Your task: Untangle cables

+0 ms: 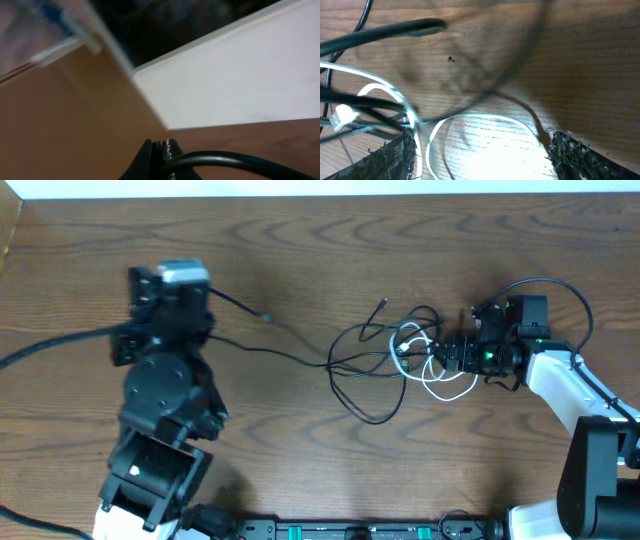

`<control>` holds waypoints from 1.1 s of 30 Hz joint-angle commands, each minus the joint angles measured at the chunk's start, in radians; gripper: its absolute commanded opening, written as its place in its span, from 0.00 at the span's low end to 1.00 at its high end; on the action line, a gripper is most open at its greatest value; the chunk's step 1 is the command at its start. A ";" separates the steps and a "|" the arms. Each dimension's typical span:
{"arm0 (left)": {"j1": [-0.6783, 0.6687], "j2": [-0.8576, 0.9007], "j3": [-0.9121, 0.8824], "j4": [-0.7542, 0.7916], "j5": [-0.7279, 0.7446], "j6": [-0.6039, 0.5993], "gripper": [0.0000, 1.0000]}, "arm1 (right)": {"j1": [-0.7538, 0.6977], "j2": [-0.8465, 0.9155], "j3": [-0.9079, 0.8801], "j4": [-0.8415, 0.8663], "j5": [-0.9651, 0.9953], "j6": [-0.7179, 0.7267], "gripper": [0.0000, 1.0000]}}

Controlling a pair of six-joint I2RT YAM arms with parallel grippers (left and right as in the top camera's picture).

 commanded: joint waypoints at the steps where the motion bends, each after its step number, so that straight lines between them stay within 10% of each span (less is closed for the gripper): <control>1: 0.122 0.008 0.017 0.005 -0.038 0.010 0.08 | -0.003 0.002 -0.001 -0.003 0.000 -0.003 0.85; 18: 0.869 0.261 0.017 0.008 0.179 -0.061 0.08 | -0.003 0.002 -0.001 -0.005 -0.019 -0.004 0.87; 33: 1.049 0.518 0.017 0.074 0.235 -0.133 0.08 | -0.003 0.002 -0.001 -0.019 -0.023 -0.004 0.87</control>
